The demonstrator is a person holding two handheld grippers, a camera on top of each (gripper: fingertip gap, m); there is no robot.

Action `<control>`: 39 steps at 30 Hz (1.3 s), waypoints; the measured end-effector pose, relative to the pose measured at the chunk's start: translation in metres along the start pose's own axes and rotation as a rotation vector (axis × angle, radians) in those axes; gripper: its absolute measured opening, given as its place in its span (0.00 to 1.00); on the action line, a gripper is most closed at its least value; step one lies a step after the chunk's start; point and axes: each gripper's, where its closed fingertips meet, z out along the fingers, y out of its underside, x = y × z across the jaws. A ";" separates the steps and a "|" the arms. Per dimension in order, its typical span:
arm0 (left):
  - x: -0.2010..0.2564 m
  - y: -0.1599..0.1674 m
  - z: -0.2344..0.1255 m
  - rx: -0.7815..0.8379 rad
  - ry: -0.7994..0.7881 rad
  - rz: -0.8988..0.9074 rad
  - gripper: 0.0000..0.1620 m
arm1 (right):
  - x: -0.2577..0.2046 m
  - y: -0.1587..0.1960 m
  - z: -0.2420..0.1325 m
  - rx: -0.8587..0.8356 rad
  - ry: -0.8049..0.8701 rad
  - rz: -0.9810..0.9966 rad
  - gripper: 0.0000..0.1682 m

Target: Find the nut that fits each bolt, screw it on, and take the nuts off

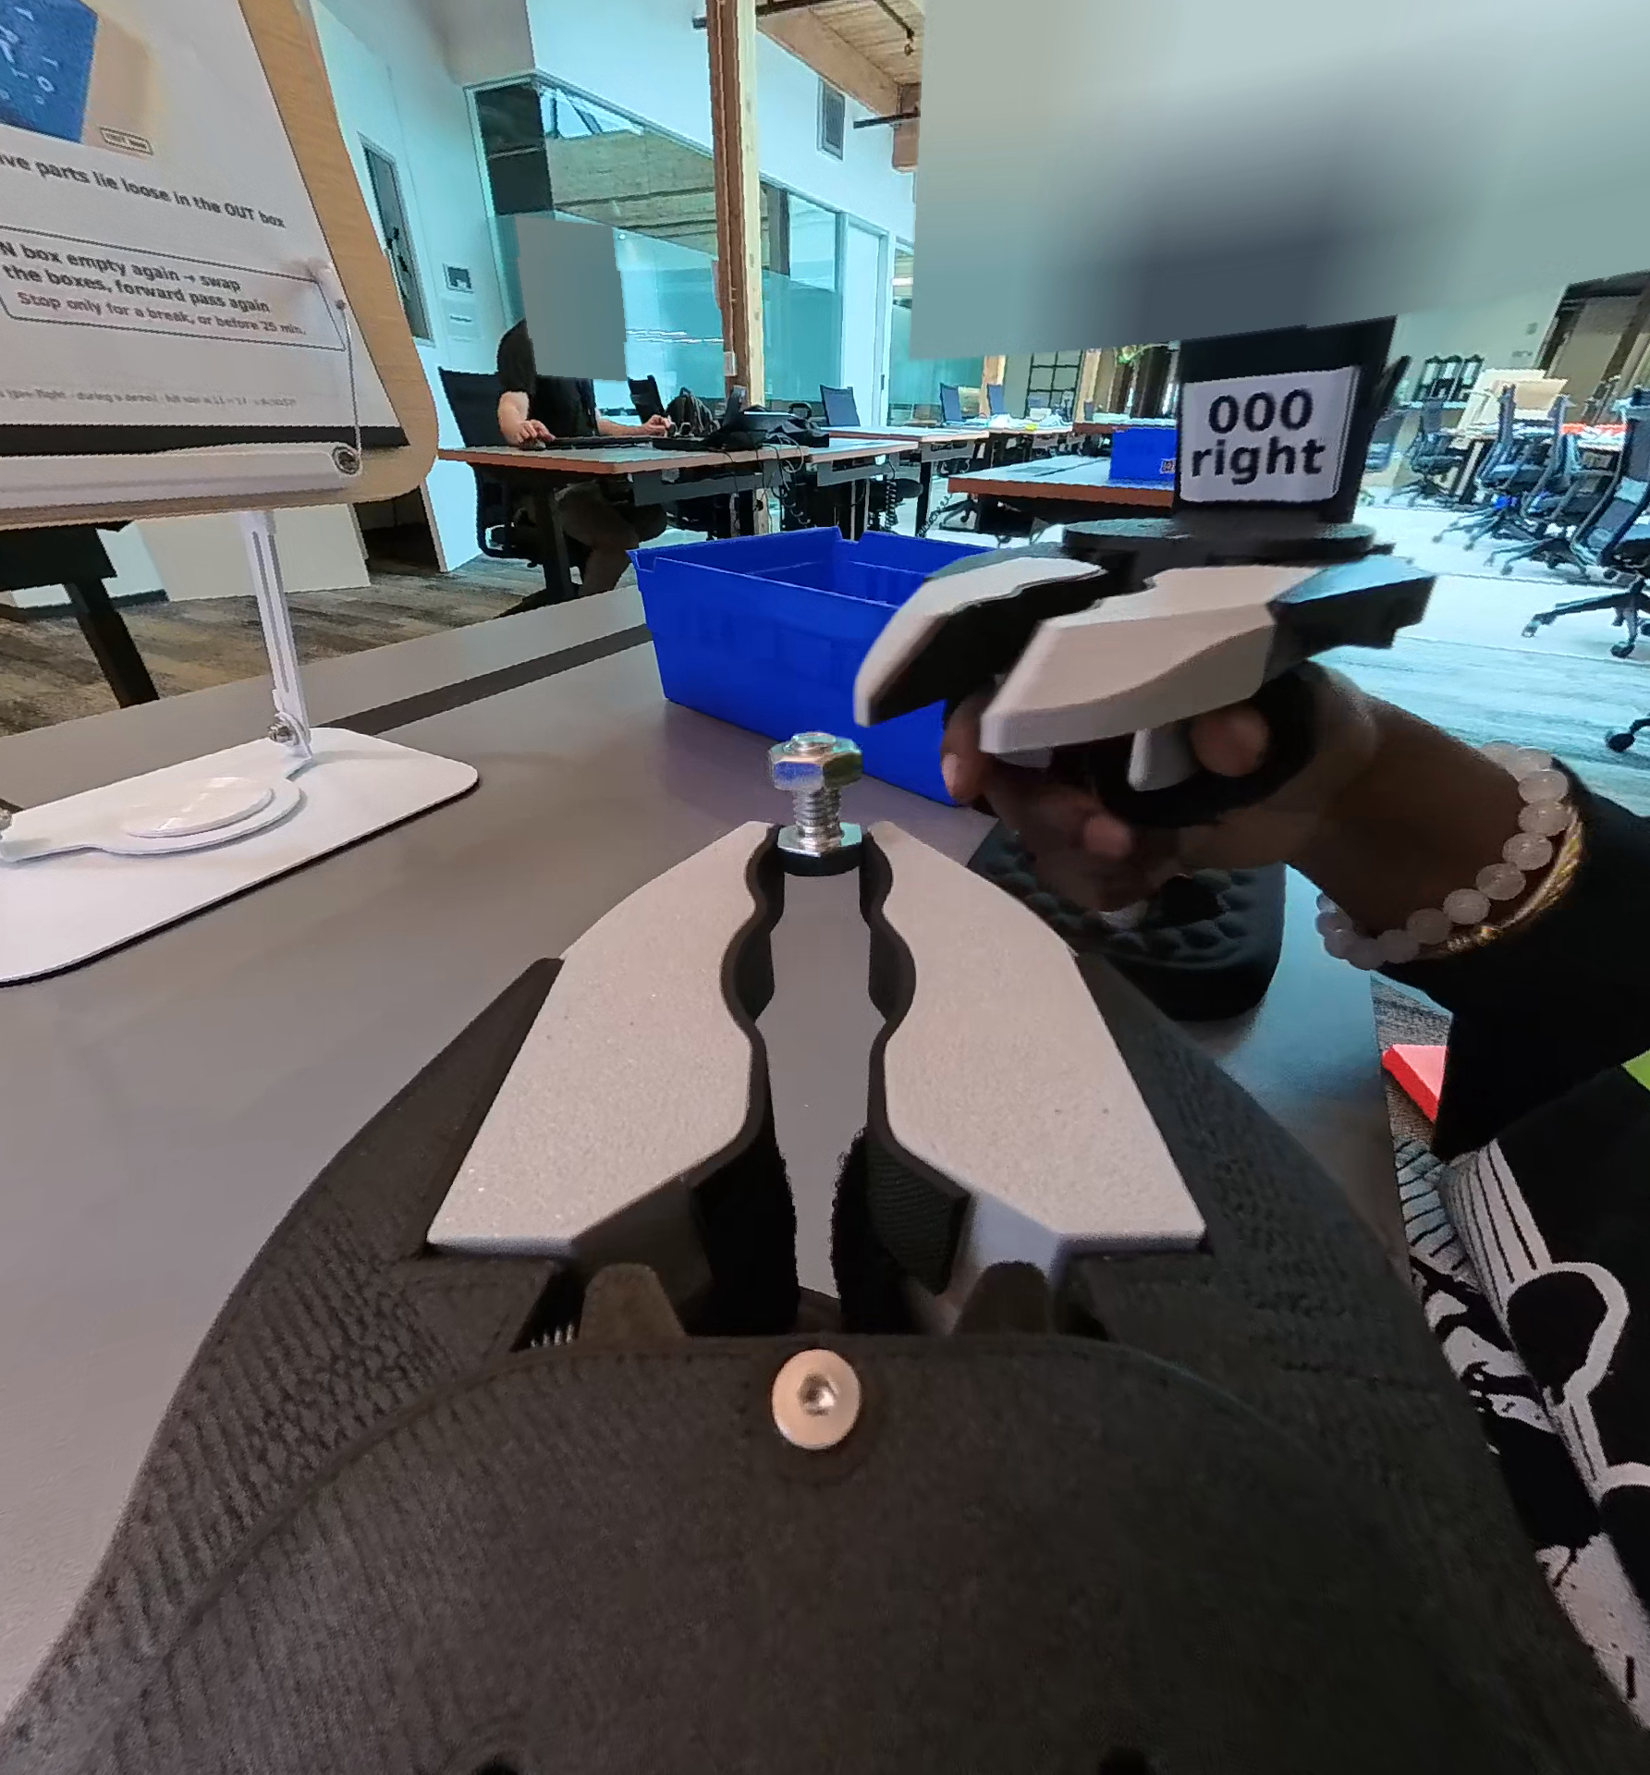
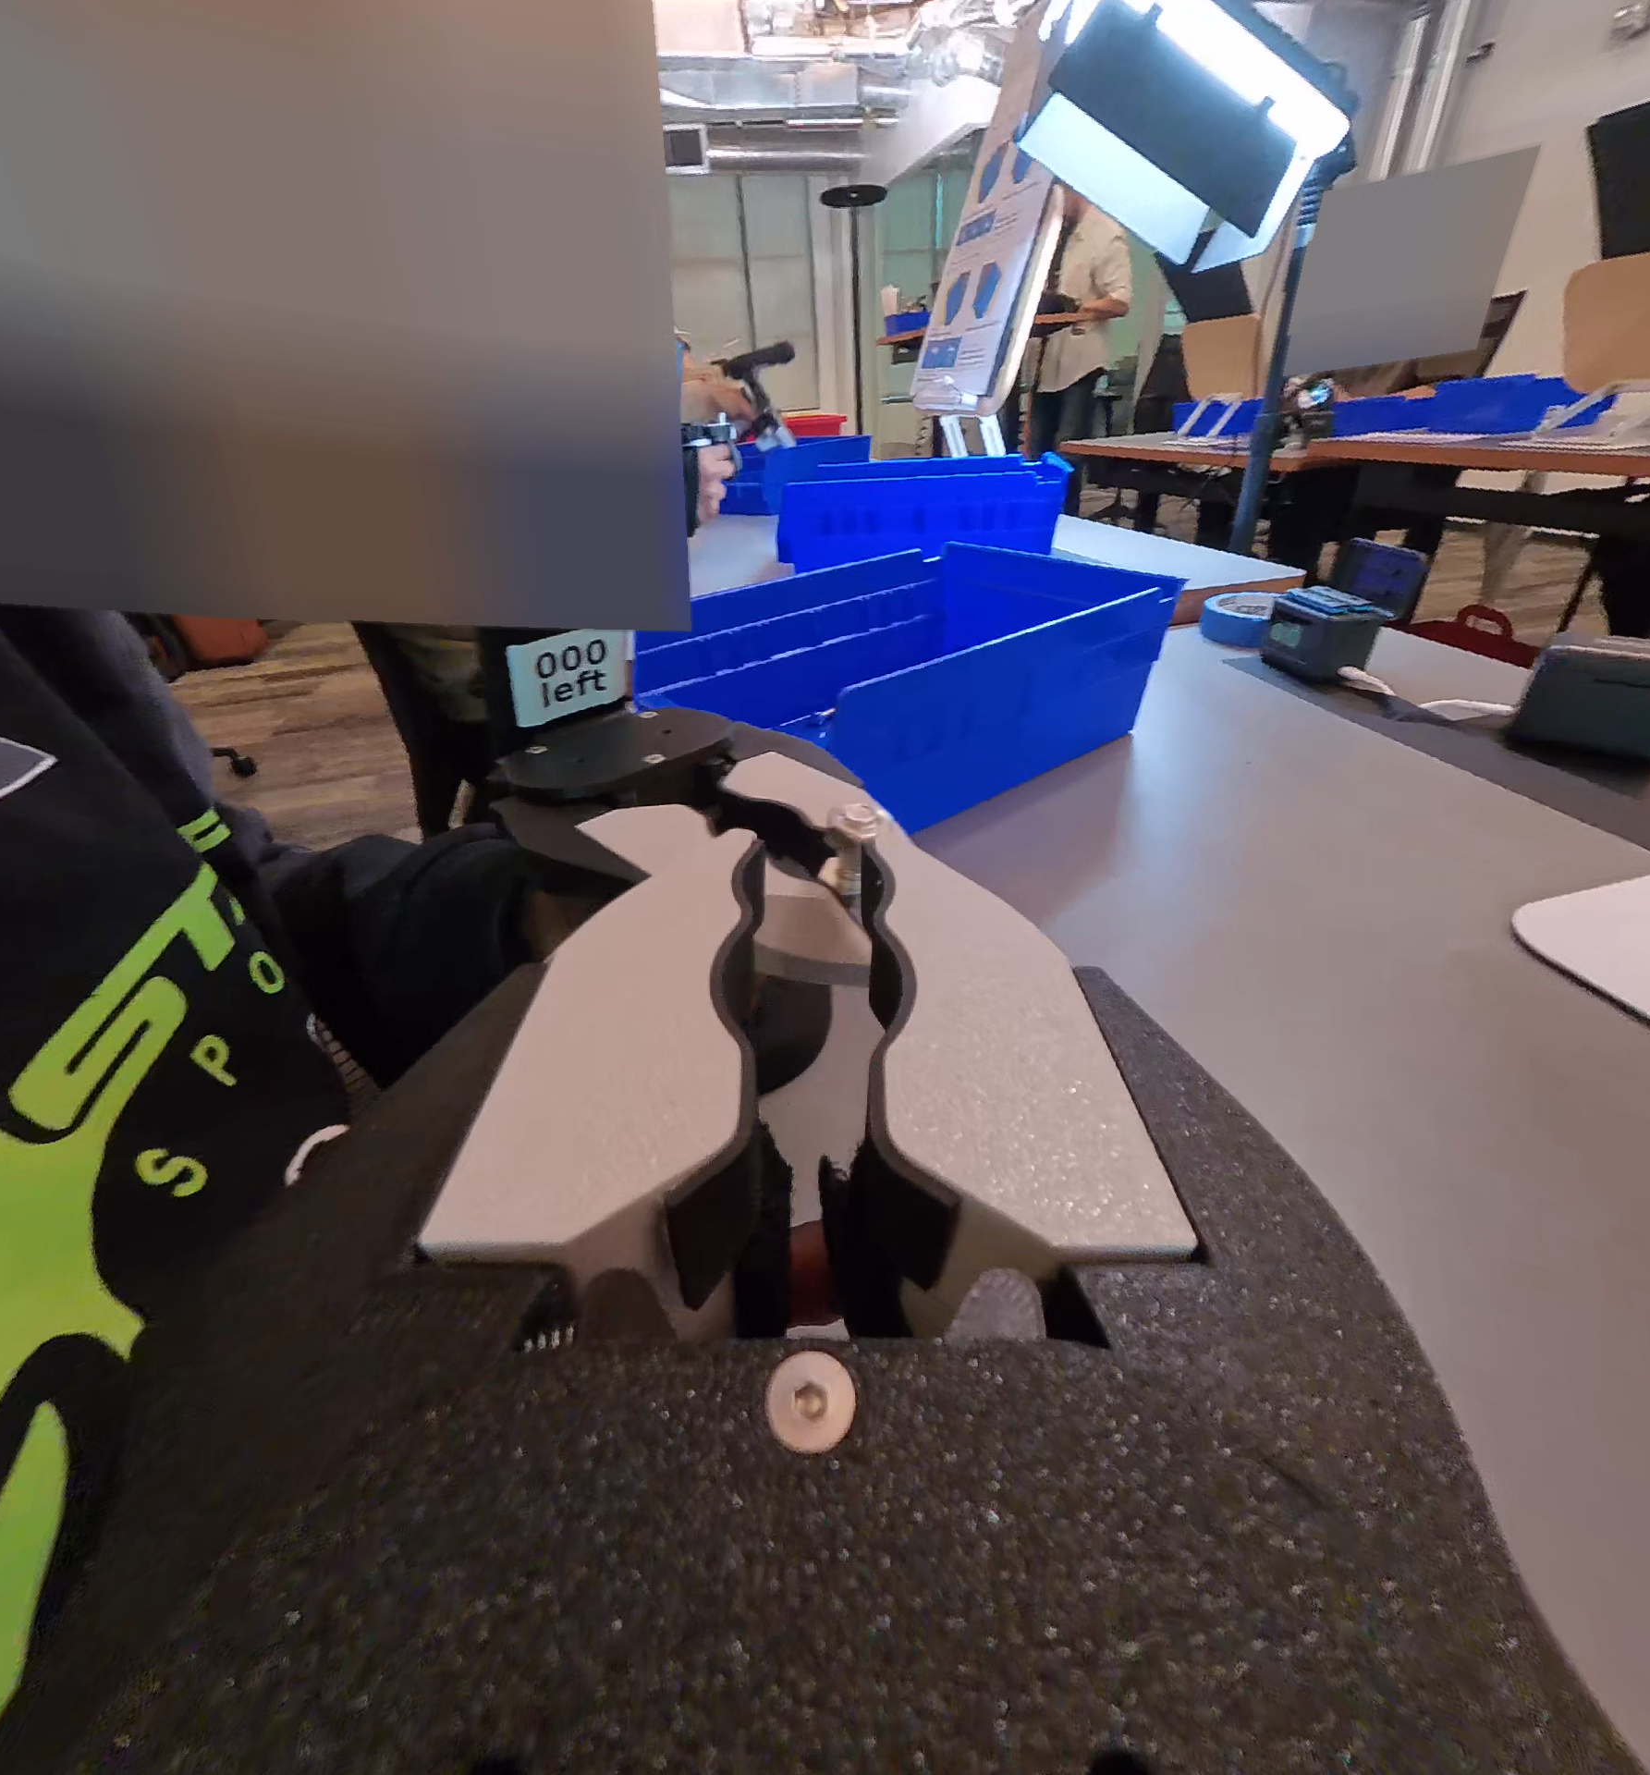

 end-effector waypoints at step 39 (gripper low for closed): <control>0.000 0.001 0.000 -0.004 0.006 -0.002 0.09 | 0.006 0.007 0.024 -0.016 -0.036 0.019 0.21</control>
